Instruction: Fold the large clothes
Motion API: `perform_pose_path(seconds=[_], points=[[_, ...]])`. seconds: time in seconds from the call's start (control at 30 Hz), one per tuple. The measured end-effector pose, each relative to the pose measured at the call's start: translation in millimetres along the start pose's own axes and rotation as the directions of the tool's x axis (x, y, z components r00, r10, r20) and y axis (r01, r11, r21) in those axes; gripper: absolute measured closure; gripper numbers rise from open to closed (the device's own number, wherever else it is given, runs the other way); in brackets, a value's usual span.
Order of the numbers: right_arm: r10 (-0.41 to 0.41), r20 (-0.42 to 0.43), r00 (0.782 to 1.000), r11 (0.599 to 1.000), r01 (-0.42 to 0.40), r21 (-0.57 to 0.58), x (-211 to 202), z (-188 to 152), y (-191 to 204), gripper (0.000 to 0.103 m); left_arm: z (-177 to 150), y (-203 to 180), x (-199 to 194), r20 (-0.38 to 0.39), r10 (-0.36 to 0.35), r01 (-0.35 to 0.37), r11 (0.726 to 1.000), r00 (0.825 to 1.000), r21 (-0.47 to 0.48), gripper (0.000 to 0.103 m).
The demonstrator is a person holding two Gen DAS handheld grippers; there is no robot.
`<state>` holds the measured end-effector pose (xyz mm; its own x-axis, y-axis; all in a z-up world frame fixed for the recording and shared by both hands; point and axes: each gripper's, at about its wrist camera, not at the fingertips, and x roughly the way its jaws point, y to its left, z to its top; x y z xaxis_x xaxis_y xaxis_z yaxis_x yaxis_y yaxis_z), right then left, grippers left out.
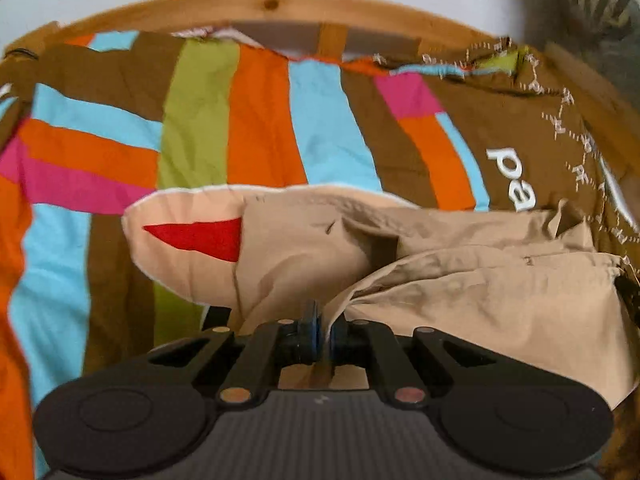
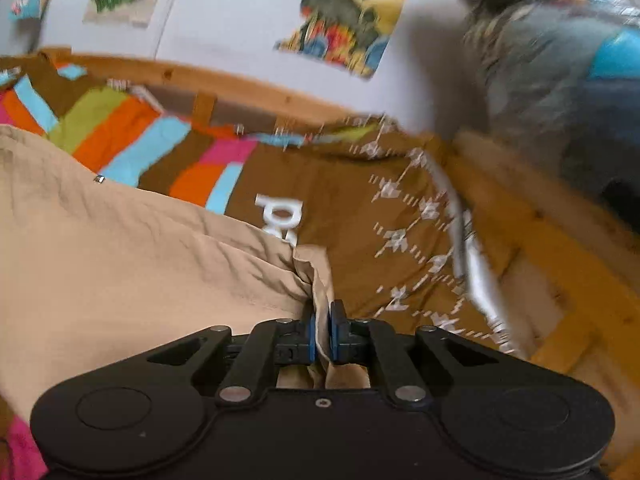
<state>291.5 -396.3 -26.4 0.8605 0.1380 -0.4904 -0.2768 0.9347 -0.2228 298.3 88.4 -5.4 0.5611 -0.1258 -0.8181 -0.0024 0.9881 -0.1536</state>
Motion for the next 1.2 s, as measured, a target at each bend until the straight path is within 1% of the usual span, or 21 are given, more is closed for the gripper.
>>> perform_pose_path(seconds=[0.07, 0.13, 0.17, 0.2, 0.23, 0.27, 0.3, 0.37, 0.47, 0.57, 0.63, 0.73, 0.8, 0.87, 0.93, 0.97, 1.03, 1.07, 1.1, 1.17, 1.2], points=[[0.015, -0.034, 0.999, 1.000, -0.015, -0.001, 18.9, -5.0, 2.7, 0.096, -0.3, 6.7, 6.0, -0.008, -0.050, 0.050, 0.999, 0.999, 0.006, 0.098], [0.045, -0.037, 0.998, 0.999, -0.044, 0.031, 28.2, -11.8, 1.1, 0.094, -2.7, 17.9, 1.0, 0.021, -0.112, 0.112, 0.994, 0.993, 0.004, 0.091], [0.067, -0.012, 0.998, 0.995, -0.066, 0.068, 27.7, -15.7, -2.3, 0.090, -4.0, 23.2, -4.5, 0.041, -0.136, 0.136, 0.991, 0.990, -0.001, 0.074], [0.096, 0.026, 0.995, 0.989, -0.098, 0.113, 24.1, -19.9, -7.3, 0.083, -5.4, 29.0, -11.3, 0.066, -0.149, 0.150, 0.989, 0.987, -0.009, 0.043], [0.116, 0.056, 0.992, 0.981, -0.123, 0.147, 20.2, -22.0, -11.8, 0.077, -6.5, 34.9, -20.3, 0.106, -0.151, 0.154, 0.988, 0.983, -0.017, 0.030], [0.123, 0.078, 0.989, 0.975, -0.135, 0.175, 15.6, -23.3, -16.9, 0.061, -10.0, 40.5, -31.3, 0.158, -0.150, 0.156, 0.988, 0.976, -0.023, 0.020], [0.130, 0.102, 0.986, 0.969, -0.148, 0.197, 8.8, -24.7, -21.9, 0.051, -12.6, 45.4, -41.9, 0.199, -0.153, 0.162, 0.986, 0.968, -0.027, 0.020], [0.137, 0.127, 0.982, 0.963, -0.162, 0.217, -6.2, -23.9, -30.5, 0.044, -21.6, 56.4, -59.6, 0.219, -0.152, 0.168, 0.984, 0.964, -0.055, 0.019], [0.145, 0.157, 0.977, 0.944, -0.184, 0.275, -33.1, -24.4, -46.8, 0.018, -54.4, 68.6, -79.5, 0.246, -0.137, 0.170, 0.978, 0.960, -0.120, 0.017], [0.132, 0.190, 0.973, 0.909, -0.195, 0.369, -61.2, -38.3, -59.5, 0.003, -82.5, 72.0, -76.3, 0.188, -0.093, 0.120, 0.984, 0.978, -0.135, 0.016], [0.120, 0.172, 0.978, 0.897, -0.181, 0.403, -71.4, -52.5, -59.6, 0.002, -81.2, 67.5, -63.3, 0.119, -0.056, 0.070, 0.990, 0.991, -0.119, 0.019], [0.076, 0.090, 0.993, 0.914, -0.106, 0.392, -74.5, -76.1, -50.4, 0.003, -80.7, 67.0, -45.3, 0.104, -0.022, 0.034, 0.993, 0.994, -0.115, 0.024], [0.035, 0.042, 0.999, 0.906, -0.049, 0.420, -71.8, -88.2, -48.7, 0.012, -81.1, 72.1, -31.9, 0.074, -0.013, 0.022, 0.993, 0.997, -0.116, 0.041], [-0.010, 0.000, 1.000, 0.886, 0.009, 0.464, -63.6, -93.9, -52.8, 0.022, -86.6, 82.1, -24.1, 0.050, -0.071, 0.079, 0.981, 0.996, -0.175, 0.051], [-0.040, -0.016, 0.999, 0.855, 0.043, 0.516, -56.0, -96.9, -62.0, 0.023, -88.7, 87.3, -22.6, 0.051, -0.095, 0.104, 0.973, 0.994, -0.207, 0.072], [-0.036, -0.018, 0.999, 0.839, 0.040, 0.542, -51.7, -98.0, -66.8, 0.023, -88.5, 88.3, -23.3, 0.056, -0.072, 0.082, 0.975, 0.996, -0.206, 0.089], [-0.027, -0.021, 0.999, 0.819, 0.034, 0.573, -43.1, -95.8, -74.2, 0.025, -88.1, 91.4, -27.9, 0.076, -0.054, 0.070, 0.973, 0.996, -0.220, 0.096], [-0.030, -0.023, 0.999, 0.819, 0.037, 0.572, -39.8, -94.4, -75.1, 0.032, -88.2, 91.7, -32.4, 0.092, -0.041, 0.062, 0.970, 0.995, -0.236, 0.097], [-0.036, -0.026, 0.999, 0.823, 0.045, 0.566, -37.2, -92.5, -74.7, 0.046, -87.5, 90.1, -36.3, 0.100, -0.019, 0.042, 0.972, 0.995, -0.233, 0.102], [-0.048, -0.048, 0.998, 0.835, 0.067, 0.547, -29.7, -88.7, -72.3, 0.073, -87.5, 82.2, -46.2, 0.105, 0.052, -0.028, 0.977, 0.993, -0.213, 0.102], [-0.056, -0.058, 0.997, 0.837, 0.079, 0.541, -27.0, -87.2, -71.9, 0.081, -87.8, 78.7, -50.0, 0.102, 0.073, -0.050, 0.976, 0.992, -0.213, 0.102]])
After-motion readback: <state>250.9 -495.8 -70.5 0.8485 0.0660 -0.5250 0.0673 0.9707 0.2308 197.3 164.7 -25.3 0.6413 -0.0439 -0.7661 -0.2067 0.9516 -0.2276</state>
